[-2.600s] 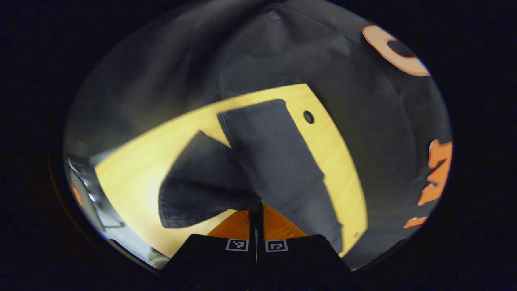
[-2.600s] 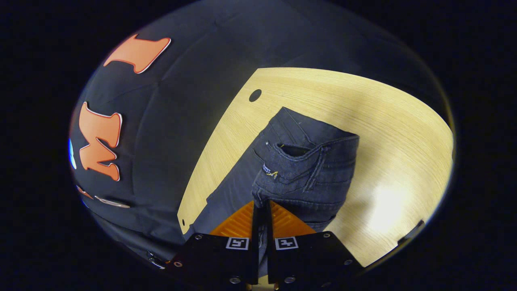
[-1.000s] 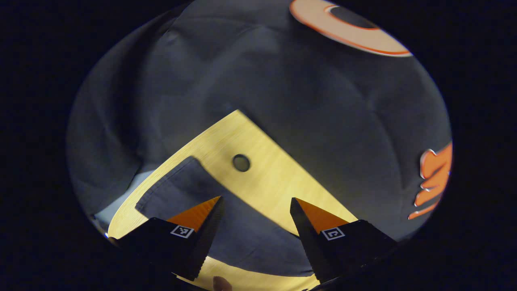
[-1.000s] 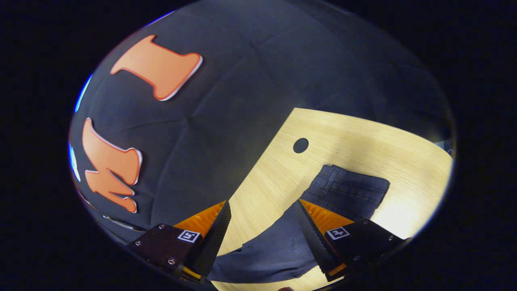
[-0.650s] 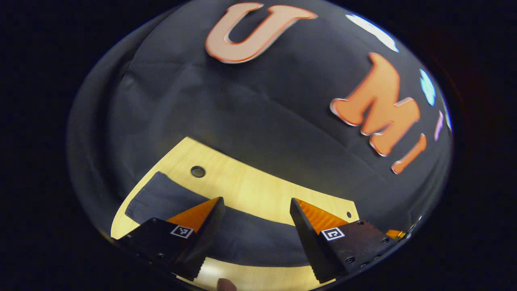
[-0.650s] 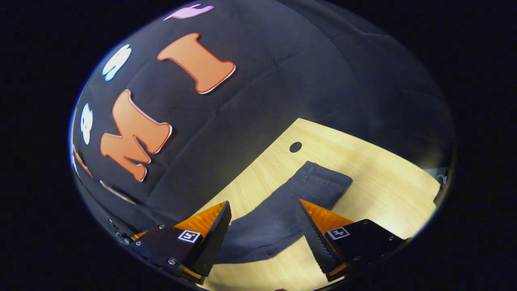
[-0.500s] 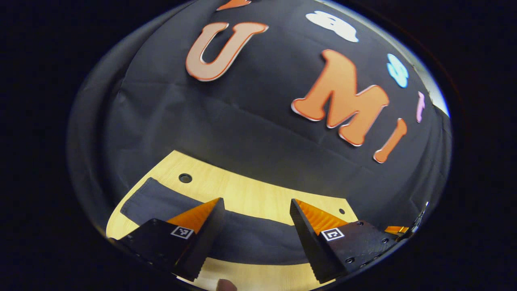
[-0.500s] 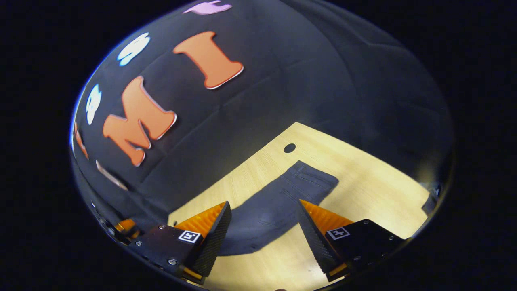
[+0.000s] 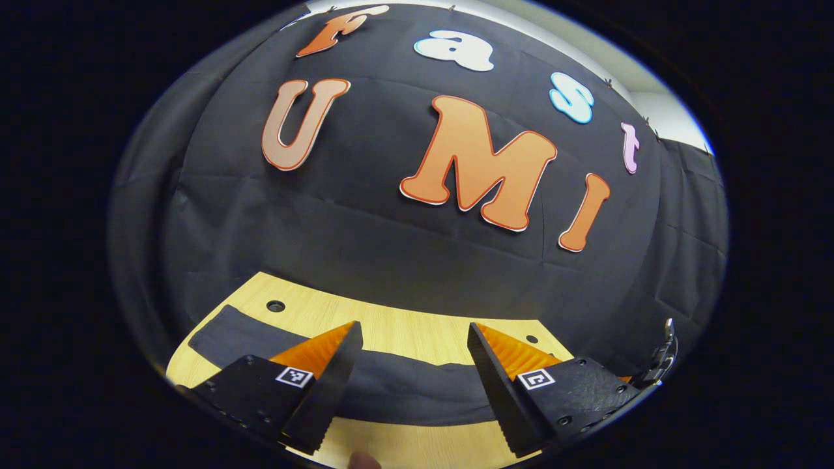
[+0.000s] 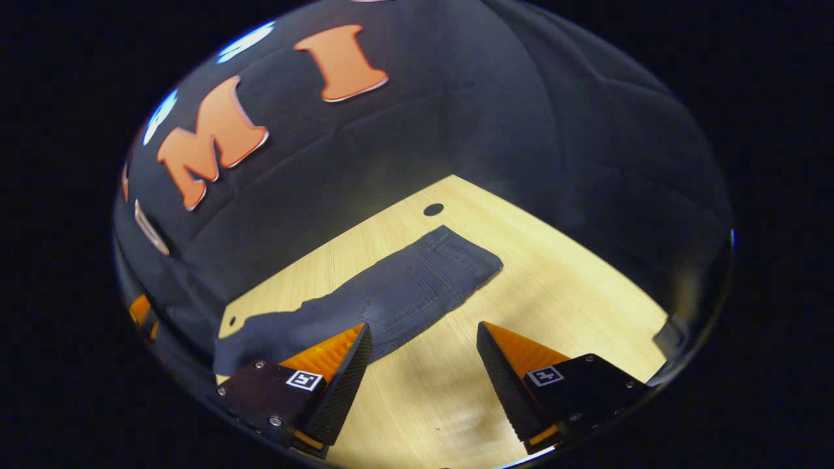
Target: Grasp the waist and the cuffs of the jeans and fold them to make the two legs overlap; first hold the waist and fold one-third of the jeans toward the cuffs, then hold the cuffs and fold the remaining one-third in the same direction to finish folding.
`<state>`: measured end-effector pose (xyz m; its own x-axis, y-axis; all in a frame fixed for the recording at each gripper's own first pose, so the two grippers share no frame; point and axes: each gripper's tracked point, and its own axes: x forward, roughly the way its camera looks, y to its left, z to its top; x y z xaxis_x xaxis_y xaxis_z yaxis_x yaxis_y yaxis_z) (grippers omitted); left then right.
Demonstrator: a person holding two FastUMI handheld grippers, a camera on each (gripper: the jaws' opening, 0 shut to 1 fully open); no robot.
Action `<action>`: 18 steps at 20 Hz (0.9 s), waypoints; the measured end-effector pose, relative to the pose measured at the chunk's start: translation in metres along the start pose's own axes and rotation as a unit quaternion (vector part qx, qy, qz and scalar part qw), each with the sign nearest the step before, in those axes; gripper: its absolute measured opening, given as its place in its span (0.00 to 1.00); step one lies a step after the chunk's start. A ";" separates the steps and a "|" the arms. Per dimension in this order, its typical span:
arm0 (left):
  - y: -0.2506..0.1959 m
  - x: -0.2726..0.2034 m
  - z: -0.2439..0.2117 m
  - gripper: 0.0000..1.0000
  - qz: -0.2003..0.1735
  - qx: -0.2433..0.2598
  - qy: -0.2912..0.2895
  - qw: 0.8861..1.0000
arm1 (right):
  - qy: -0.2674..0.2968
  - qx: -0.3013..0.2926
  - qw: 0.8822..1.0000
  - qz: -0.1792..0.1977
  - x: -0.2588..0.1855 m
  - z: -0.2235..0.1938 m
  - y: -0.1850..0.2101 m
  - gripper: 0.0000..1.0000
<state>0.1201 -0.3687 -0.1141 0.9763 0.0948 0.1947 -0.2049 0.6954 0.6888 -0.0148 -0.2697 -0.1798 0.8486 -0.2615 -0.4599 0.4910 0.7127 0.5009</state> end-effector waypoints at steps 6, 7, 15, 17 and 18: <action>-0.010 -0.013 0.015 0.98 0.044 0.033 0.001 0.998 | 0.054 0.205 0.977 0.005 0.073 0.030 -0.040 0.98; -0.010 -0.014 0.017 0.98 0.050 0.036 0.000 0.998 | 0.060 0.243 0.968 -0.003 0.085 0.032 -0.047 0.98; -0.010 -0.011 0.025 0.98 0.077 0.059 0.003 0.995 | 0.090 0.313 0.944 -0.046 0.148 0.028 -0.070 0.98; -0.009 -0.007 0.022 0.95 0.081 0.058 0.009 0.995 | 0.096 0.312 0.945 -0.032 0.158 0.025 -0.060 0.98; -0.008 -0.005 0.022 0.98 0.083 0.058 0.011 0.995 | 0.090 0.307 0.947 -0.031 0.164 0.028 -0.057 1.00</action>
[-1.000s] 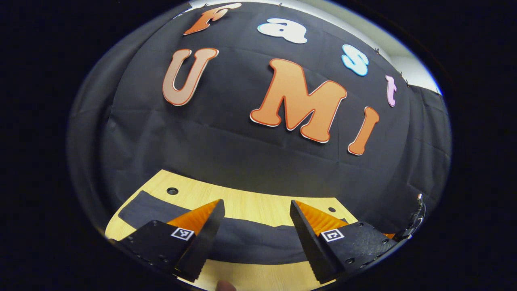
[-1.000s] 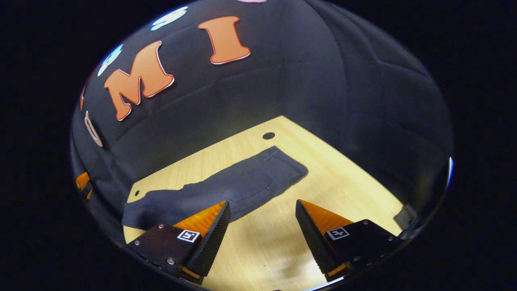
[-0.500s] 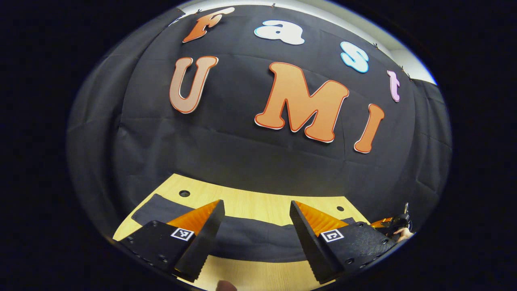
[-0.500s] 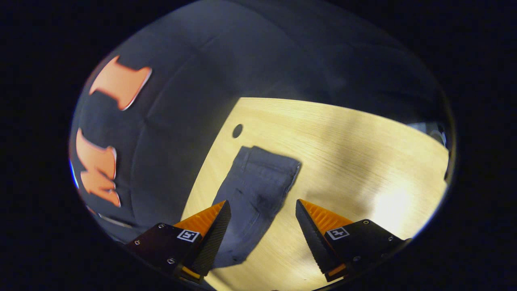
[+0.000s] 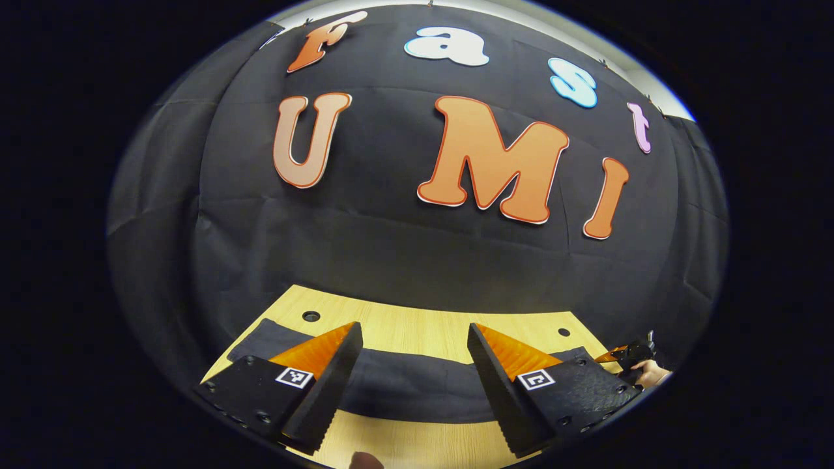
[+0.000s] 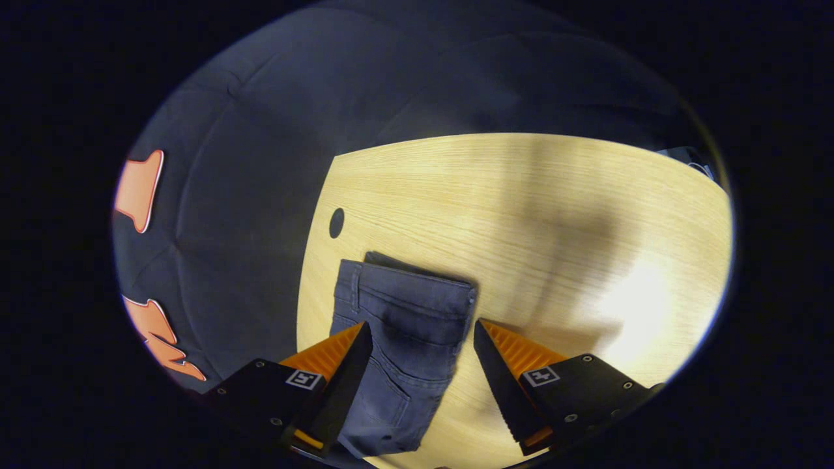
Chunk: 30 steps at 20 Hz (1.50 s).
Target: Grasp the waist and the cuffs of the jeans and fold them to make the two legs overlap; first hold the waist and fold one-third of the jeans toward the cuffs, then hold the cuffs and fold the remaining one-third in the same direction to finish folding.
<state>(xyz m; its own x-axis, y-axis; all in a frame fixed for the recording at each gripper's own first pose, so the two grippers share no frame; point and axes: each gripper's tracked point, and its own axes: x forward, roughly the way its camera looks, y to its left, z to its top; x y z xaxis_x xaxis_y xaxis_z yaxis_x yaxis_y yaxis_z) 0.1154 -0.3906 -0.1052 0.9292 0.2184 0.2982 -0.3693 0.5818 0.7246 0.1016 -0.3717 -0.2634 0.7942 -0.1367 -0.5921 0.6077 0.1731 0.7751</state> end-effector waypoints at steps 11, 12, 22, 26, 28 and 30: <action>0.034 0.012 -0.004 0.98 0.013 -0.007 0.023 1.000 | -0.086 -0.099 0.991 -0.025 -0.011 0.006 0.011 0.01; 0.041 0.011 -0.003 0.98 0.014 -0.008 0.021 1.000 | -0.102 -0.104 0.989 -0.017 -0.016 0.006 0.019 0.00; 0.162 -0.013 0.000 0.98 0.047 -0.071 0.003 0.996 | -0.196 -0.276 0.940 0.027 -0.104 -0.036 0.137 0.00; 0.218 -0.029 0.001 0.98 0.065 -0.102 -0.003 0.993 | -0.209 -0.342 0.914 0.063 -0.153 -0.077 0.177 0.00; 0.246 -0.037 -0.002 0.98 0.075 -0.112 -0.003 0.991 | -0.204 -0.375 0.901 0.080 -0.170 -0.098 0.188 0.00; 0.270 -0.043 -0.002 0.98 0.083 -0.116 -0.004 0.990 | -0.197 -0.405 0.887 0.099 -0.188 -0.119 0.195 0.00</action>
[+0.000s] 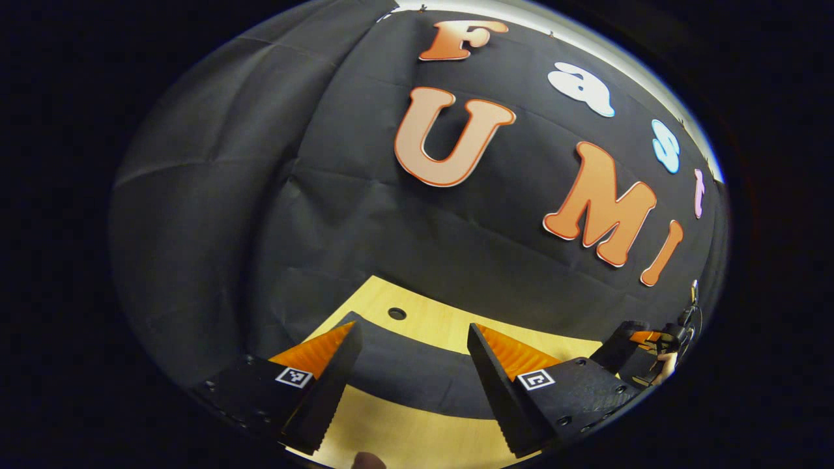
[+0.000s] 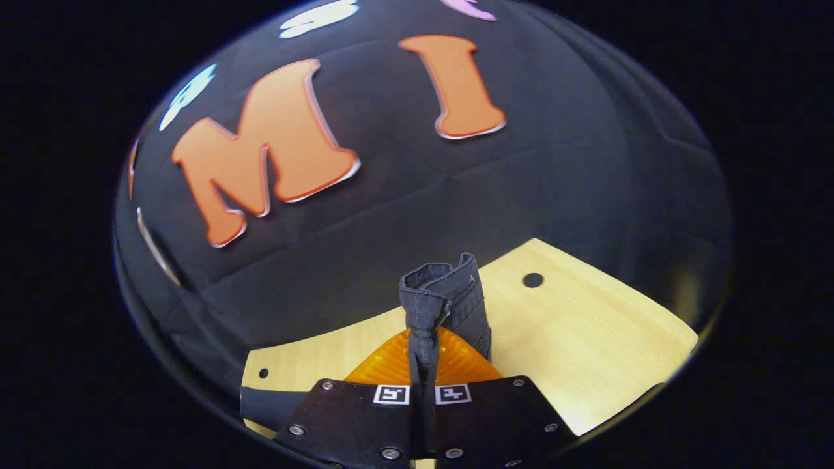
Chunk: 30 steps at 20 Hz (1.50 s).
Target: Grasp the waist and the cuffs of the jeans and fold them to make the two legs overlap; first hold the waist and fold one-third of the jeans toward the cuffs, then hold the cuffs and fold the remaining one-third in the same direction to finish folding.
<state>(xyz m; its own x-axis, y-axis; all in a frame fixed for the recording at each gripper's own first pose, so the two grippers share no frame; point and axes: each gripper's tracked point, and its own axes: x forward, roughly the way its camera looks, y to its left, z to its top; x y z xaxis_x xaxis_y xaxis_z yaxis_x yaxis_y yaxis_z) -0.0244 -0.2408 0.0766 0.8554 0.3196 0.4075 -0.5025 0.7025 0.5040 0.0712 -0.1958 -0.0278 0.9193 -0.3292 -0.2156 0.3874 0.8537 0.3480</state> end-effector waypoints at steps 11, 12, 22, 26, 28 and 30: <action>0.083 -0.007 0.006 0.98 0.029 -0.016 0.015 0.999 | 0.086 -0.101 0.987 0.094 -0.021 -0.073 0.110 0.00; 0.084 -0.006 0.007 0.98 0.029 -0.016 0.017 0.999 | 0.101 -0.113 0.984 0.097 -0.023 -0.083 0.111 0.00; 0.092 0.007 -0.008 0.98 0.024 -0.037 0.045 0.998 | 0.245 -0.089 0.944 0.200 -0.065 -0.152 0.146 0.54; 0.105 0.019 -0.025 0.96 0.017 -0.121 0.077 0.990 | 0.207 -0.096 0.958 0.171 -0.075 -0.123 0.132 0.99; 0.113 0.027 -0.037 0.98 0.012 -0.188 0.099 0.977 | 0.206 -0.054 0.961 0.175 -0.083 -0.102 0.128 0.99; 0.128 0.040 -0.051 0.98 0.013 -0.246 0.115 0.962 | 0.196 -0.026 0.965 0.172 -0.087 -0.080 0.119 0.99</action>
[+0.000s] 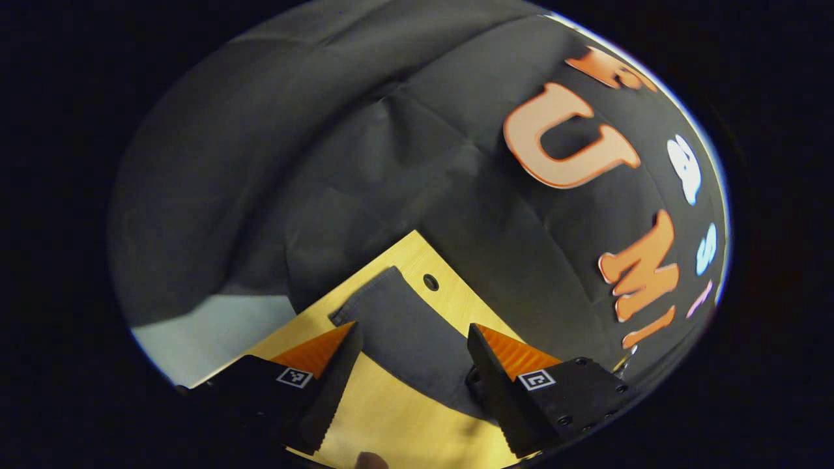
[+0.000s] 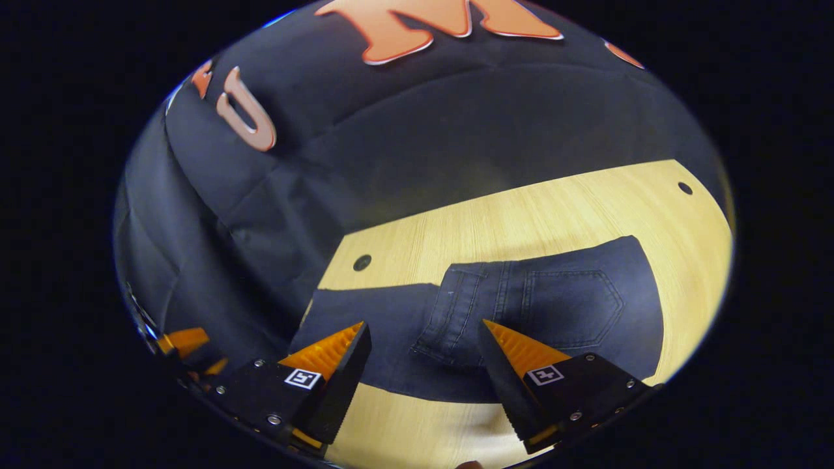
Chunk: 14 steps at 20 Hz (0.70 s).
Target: Grasp the waist and the cuffs of the jeans and fold them to make the two legs overlap; first hold the waist and fold one-third of the jeans toward the cuffs, then hold the cuffs and fold the remaining one-third in the same direction to finish folding.
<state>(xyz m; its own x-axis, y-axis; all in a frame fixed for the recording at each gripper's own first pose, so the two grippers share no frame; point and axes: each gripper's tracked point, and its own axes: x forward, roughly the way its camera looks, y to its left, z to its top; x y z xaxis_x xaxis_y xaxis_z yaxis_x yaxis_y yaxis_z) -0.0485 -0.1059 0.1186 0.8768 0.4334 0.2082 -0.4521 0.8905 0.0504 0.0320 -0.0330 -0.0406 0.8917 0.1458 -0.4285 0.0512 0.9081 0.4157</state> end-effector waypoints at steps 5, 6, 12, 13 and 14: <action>0.046 0.051 -0.007 0.98 0.023 -0.085 0.031 0.996 | -0.004 0.025 1.000 0.002 -0.033 0.017 -0.019 0.99; 0.053 0.065 -0.009 1.00 0.028 -0.093 0.036 0.995 | -0.003 0.030 1.000 0.000 -0.038 0.019 -0.026 0.99; 0.086 0.131 -0.007 0.99 0.040 -0.127 0.035 0.991 | -0.008 0.060 0.998 -0.017 -0.058 0.033 -0.056 0.99; 0.090 0.135 -0.005 0.99 0.039 -0.134 0.030 0.990 | -0.010 0.068 0.997 -0.017 -0.061 0.035 -0.059 0.99; 0.098 0.140 -0.007 0.99 0.048 -0.130 0.028 0.990 | -0.013 0.080 0.997 -0.015 -0.064 0.036 -0.061 0.99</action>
<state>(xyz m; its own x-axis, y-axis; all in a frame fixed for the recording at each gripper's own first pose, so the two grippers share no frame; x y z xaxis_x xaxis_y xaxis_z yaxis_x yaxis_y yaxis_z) 0.0311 0.0425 0.1461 0.8426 0.5184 0.1458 -0.4828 0.8471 -0.2219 -0.0118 -0.1123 -0.0099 0.8995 0.1079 -0.4233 0.1476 0.8370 0.5269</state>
